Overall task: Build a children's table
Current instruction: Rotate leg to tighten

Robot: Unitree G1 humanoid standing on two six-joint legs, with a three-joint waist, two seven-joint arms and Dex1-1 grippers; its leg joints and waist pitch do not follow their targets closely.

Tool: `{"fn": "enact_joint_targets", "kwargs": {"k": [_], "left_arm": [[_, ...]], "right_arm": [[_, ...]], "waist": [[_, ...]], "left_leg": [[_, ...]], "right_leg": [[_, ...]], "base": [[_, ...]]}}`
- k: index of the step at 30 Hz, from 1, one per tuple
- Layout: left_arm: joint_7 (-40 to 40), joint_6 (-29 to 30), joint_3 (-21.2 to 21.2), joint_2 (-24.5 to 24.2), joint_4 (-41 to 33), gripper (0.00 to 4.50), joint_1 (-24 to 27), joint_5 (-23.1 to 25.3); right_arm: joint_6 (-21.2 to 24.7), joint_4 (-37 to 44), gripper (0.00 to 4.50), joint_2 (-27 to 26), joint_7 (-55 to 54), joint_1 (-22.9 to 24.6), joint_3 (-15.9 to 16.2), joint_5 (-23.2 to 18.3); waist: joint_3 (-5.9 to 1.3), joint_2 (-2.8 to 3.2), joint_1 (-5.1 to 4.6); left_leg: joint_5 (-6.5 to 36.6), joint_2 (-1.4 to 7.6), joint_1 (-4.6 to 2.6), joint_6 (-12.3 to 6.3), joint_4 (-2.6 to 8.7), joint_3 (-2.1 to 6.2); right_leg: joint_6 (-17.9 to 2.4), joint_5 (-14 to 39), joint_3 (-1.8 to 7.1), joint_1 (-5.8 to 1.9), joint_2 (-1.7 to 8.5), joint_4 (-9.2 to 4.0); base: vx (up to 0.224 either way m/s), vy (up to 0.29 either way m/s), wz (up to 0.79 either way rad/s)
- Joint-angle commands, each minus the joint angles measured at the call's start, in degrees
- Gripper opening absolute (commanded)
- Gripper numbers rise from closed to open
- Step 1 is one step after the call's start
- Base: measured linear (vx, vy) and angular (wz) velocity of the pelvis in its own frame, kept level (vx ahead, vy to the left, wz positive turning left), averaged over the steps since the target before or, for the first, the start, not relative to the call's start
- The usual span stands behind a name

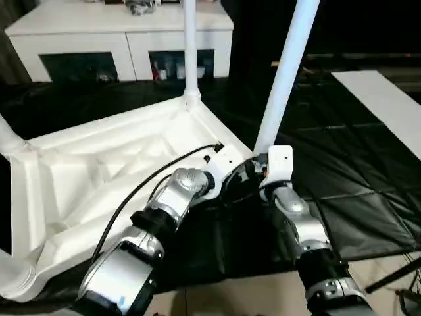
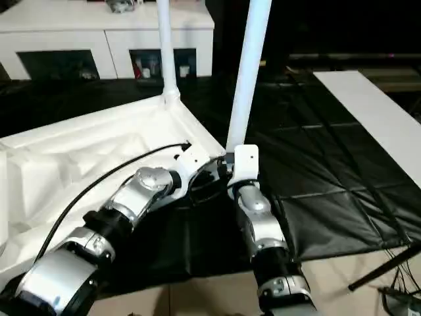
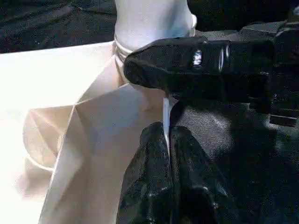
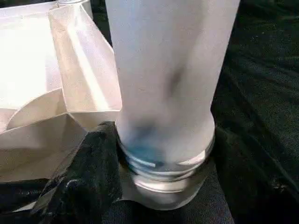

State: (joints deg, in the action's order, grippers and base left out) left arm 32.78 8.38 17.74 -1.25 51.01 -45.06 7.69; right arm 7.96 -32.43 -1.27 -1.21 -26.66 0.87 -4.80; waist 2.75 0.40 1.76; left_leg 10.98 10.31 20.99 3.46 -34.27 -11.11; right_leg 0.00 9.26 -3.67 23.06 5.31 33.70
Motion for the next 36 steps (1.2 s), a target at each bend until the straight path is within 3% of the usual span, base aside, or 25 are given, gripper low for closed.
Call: {"fn": "enact_joint_targets", "kwargs": {"k": [1, 2, 5, 9, 10, 12, 13, 14, 17, 18, 19, 22, 25, 28, 34, 36], "left_arm": [[-4.45, -1.65, -0.11, 1.27, 0.98, 0.0, 0.18, 0.16], [-1.96, -3.11, 0.91, 0.33, 0.55, 0.0, 0.83, 0.39], [-0.24, -4.02, 1.44, -0.35, 0.31, 0.0, 1.1, 0.49], [3.72, -6.16, 1.72, -1.91, 0.11, 0.0, 1.54, 0.76], [7.45, -7.36, 2.18, -3.64, -1.09, 0.0, 2.25, 0.81], [12.01, -8.46, 2.94, -5.45, -2.95, 0.0, 3.13, 0.37], [13.17, -8.81, 3.15, -5.92, -3.44, 0.0, 3.34, 0.24], [16.03, -8.92, 3.57, -6.76, -4.75, 0.0, 3.92, -0.41], [21.95, -9.61, 4.6, -8.44, -7.54, 0.0, 5.15, -1.84], [29.42, -10.04, 6.24, -11.05, -11.37, 0.0, 6.72, -3.39], [32.1, -9.81, 6.84, -12.16, -12.91, 0.0, 7.29, -4.02], [34.94, -9.09, 7.29, -13.46, -14.9, 0.0, 8.01, -4.8], [38.09, -7.78, 7.48, -15.21, -18.17, 0.0, 9.35, -5.57], [38.78, -6.85, 7.26, -16.02, -19.92, 0.0, 10.06, -5.65], [38.72, -6.12, 7.01, -16.97, -21.13, 0.0, 10.59, -5.57], [38.63, -6.01, 6.98, -17.11, -21.09, 0.0, 10.63, -5.41]], "right_arm": [[-1.15, 2.7, 3.5, -3.43, 2.6, 0.74, 4.25, 0.03], [-1.26, 6.04, 3.63, -2.07, 2.85, 2.34, 4.0, 0.32], [-0.79, 8.14, 3.88, -0.97, 2.74, 3.42, 3.57, 0.46], [1.13, 13.8, 4.19, 2.35, 4.73, 6.51, 2.25, 0.03], [3.57, 19.38, 4.27, 6.81, 10.42, 9.85, 2.36, -1.4], [6.11, 24.59, 4.46, 11.95, 18.6, 13.1, 3.31, -3.72], [6.73, 25.94, 4.46, 13.28, 20.75, 13.92, 3.59, -4.43], [7.64, 27.86, 4.46, 15.78, 24.71, 15.02, 4.37, -5.73], [8.79, 30.42, 4.46, 19.87, 30.43, 16.51, 6.01, -6.85], [10.14, 33.56, 4.46, 24.87, 37.52, 18.26, 8.05, -8.24], [10.73, 34.42, 4.46, 26.13, 39.49, 18.72, 8.32, -8.97], [11.94, 35.5, 4.46, 27.09, 41.65, 19.08, 8.16, -10.6], [13.13, 35.99, 4.46, 28.14, 44.15, 19.05, 8.67, -11.17], [13.47, 35.52, 4.46, 28.91, 45.59, 18.74, 9.59, -10.63], [13.79, 35.23, 4.46, 29.21, 46.74, 18.49, 10.01, -10.67], [13.86, 35.31, 4.19, 29.41, 47.24, 18.67, 9.95, -10.61]], "waist": [[-3.34, -0.44, -0.03], [-3.39, -0.6, -0.09], [-3.46, -0.55, -0.03], [-3.61, -0.55, 0.35], [-3.62, -0.03, 0.56], [-3.46, -0.44, 1.08], [-3.41, -0.27, 1.4], [-3.49, -0.01, 1.4], [-3.42, -0.13, 1.36], [-3.39, -0.12, 1.37], [-3.29, -0.21, 1.57], [-3.31, 0.04, 1.61], [-3.17, -0.2, 1.82], [-3.13, -0.25, 1.86], [-3.29, -0.45, 1.82], [-3.32, -0.41, 1.81]], "left_leg": [[17.17, 2.26, -0.48, -2.09, 4.79, 1.33], [16.51, 2.21, -0.03, -2.18, 4.93, 1.54], [16.01, 2.36, -0.51, -2.37, 4.81, 1.32], [13.17, 2.43, -0.22, -3.22, 4.79, 1.27], [12.6, 2.4, -0.31, -3.62, 4.72, 1.24], [12.05, 2.46, -0.21, -5.25, 4.63, 1.15], [12.17, 2.6, -0.12, -5.63, 4.67, 1.16], [12.96, 2.54, -0.19, -5.12, 4.67, 1.18], [14.03, 2.82, -0.18, -4.38, 4.78, 1.34], [14.53, 2.93, -0.33, -4.44, 4.79, 1.26], [14.57, 3.15, -0.19, -4.74, 4.94, 1.38], [14.78, 3.17, -0.42, -4.32, 4.85, 1.13], [15.88, 3.27, -0.71, -3.33, 5.01, 1.16], [15.8, 3.25, -0.72, -2.6, 5.05, 1.15], [13.55, 3.07, -0.4, -3.0, 4.83, 1.11], [13.1, 3.06, -0.35, -3.2, 4.8, 1.12]], "right_leg": [[-9.05, 21.54, 2.21, -1.95, 3.11, -5.08], [-8.61, 21.64, 2.14, -2.41, 3.24, -5.0], [-8.86, 20.32, 2.26, -1.93, 3.04, -4.98], [-9.82, 15.41, 2.36, -2.38, 3.0, -4.39], [-10.26, 13.95, 2.36, -2.46, 3.02, -4.33], [-10.4, 12.22, 2.43, -2.92, 2.92, -4.2], [-10.46, 13.01, 2.5, -2.83, 3.1, -4.2], [-10.68, 15.11, 2.39, -2.71, 3.22, -4.39], [-11.05, 16.3, 2.34, -2.76, 3.2, -4.42], [-11.21, 16.3, 2.42, -2.64, 3.22, -4.43], [-11.19, 16.27, 2.55, -2.87, 3.31, -4.29], [-12.5, 15.42, 2.57, -2.3, 3.26, -4.15], [-11.95, 18.01, 2.6, -2.15, 3.41, -4.37], [-11.41, 18.8, 2.64, -2.09, 3.42, -4.39], [-11.05, 17.16, 2.63, -2.3, 3.42, -4.12], [-11.18, 16.57, 2.6, -2.38, 3.4, -4.07]], "base": [[0.0, 0.0, 0.0], [0.0, 0.0, 0.0], [0.0, 0.0, 0.0], [0.0, 0.0, 0.0], [0.0, 0.0, 0.0], [0.0, 0.0, 0.0], [0.0, 0.0, 0.0], [0.0, 0.0, 0.0], [0.0, 0.0, 0.0], [0.0, 0.0, 0.0], [0.0, 0.0, 0.0], [0.0, 0.0, 0.0], [0.0, 0.0, 0.0], [0.0, 0.0, 0.0], [0.0, 0.0, 0.0], [0.0, 0.0, 0.0]]}}
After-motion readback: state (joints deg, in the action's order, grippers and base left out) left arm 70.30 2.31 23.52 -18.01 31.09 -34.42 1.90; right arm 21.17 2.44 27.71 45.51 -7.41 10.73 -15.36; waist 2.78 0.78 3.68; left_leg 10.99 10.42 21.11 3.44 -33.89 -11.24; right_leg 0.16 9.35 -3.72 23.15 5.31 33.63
